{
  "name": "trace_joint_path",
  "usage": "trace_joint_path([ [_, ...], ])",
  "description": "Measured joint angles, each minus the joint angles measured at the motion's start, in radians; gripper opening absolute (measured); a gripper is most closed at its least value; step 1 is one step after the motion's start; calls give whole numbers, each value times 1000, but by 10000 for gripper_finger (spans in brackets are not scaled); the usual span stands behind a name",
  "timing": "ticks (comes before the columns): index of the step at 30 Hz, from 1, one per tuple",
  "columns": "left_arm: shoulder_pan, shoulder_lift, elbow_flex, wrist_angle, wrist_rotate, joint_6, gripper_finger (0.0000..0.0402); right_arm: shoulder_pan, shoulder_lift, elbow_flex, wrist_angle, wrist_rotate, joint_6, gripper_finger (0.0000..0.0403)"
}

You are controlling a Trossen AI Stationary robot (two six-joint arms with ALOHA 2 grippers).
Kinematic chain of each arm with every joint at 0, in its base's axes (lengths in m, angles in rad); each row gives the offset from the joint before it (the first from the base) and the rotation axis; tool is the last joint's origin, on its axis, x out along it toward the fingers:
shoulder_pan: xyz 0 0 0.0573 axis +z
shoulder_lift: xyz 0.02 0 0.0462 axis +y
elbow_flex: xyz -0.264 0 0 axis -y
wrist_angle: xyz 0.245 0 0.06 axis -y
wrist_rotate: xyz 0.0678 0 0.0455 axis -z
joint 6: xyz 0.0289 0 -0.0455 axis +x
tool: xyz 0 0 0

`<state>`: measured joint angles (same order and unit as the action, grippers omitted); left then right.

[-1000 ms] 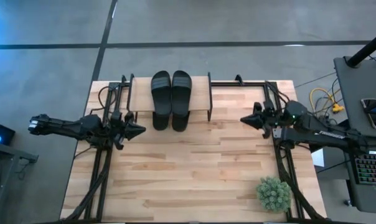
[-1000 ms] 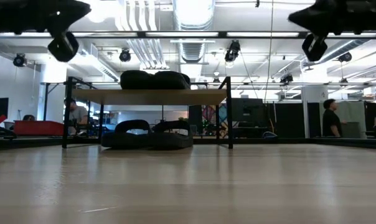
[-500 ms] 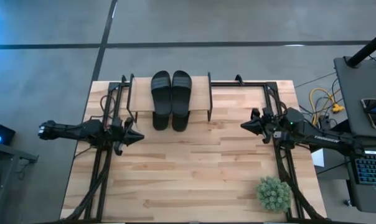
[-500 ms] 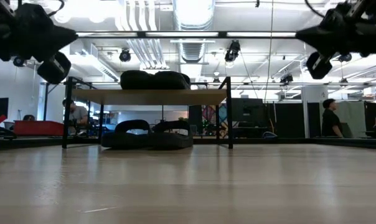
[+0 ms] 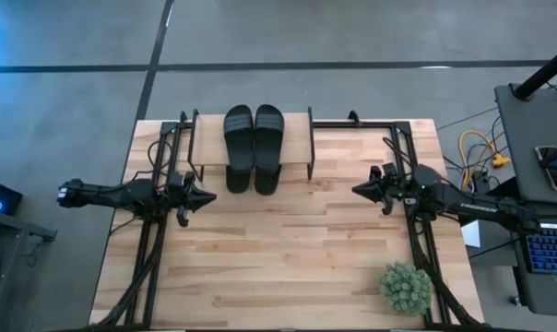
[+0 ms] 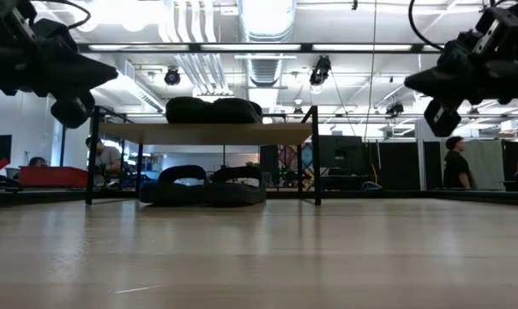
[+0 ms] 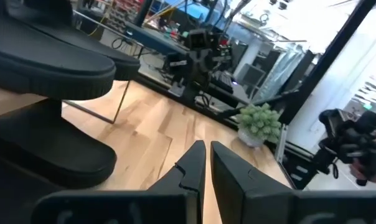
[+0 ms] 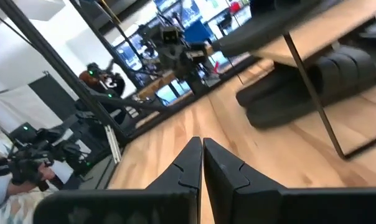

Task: Pick and place slides into the shelf
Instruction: Return to Home Position

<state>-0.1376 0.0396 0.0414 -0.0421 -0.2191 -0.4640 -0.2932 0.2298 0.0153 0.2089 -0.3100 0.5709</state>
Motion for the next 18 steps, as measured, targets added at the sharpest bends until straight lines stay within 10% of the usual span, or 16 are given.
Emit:
trace_joint_path([
  [18, 0, 38, -5, 23, -26, 3, 10, -2, 0, -7, -48, 78, -159, 9],
])
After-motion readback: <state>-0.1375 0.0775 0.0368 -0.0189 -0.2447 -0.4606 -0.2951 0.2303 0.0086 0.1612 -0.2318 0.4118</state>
